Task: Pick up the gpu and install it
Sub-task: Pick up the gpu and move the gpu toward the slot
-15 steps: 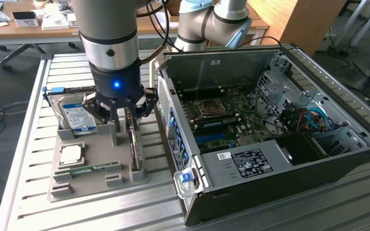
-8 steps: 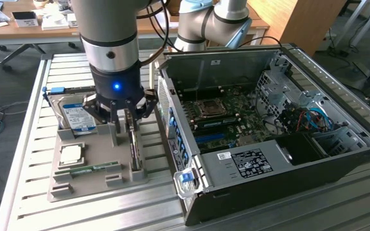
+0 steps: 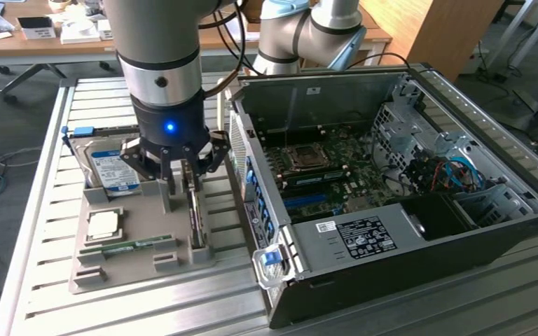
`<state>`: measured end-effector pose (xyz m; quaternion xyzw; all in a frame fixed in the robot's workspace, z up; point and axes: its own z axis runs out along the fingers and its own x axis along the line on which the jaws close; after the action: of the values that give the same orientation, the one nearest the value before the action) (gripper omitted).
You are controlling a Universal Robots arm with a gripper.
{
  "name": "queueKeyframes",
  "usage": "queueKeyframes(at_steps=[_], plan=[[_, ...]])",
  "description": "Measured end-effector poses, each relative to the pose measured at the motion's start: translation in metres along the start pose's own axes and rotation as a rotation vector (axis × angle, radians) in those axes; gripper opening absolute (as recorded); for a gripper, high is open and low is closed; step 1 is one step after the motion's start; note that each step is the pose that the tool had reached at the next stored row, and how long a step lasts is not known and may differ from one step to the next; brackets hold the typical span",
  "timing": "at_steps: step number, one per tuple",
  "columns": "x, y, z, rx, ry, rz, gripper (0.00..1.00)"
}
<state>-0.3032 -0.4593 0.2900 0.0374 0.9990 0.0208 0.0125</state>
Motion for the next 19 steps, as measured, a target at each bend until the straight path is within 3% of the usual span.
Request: queueKeyframes(at_steps=[7,19], plan=[[0.0,0.0,0.0004,-0.0001,0.0,0.0,0.42],[0.0,-0.0006,0.0134,0.0,0.0,0.0,0.42]])
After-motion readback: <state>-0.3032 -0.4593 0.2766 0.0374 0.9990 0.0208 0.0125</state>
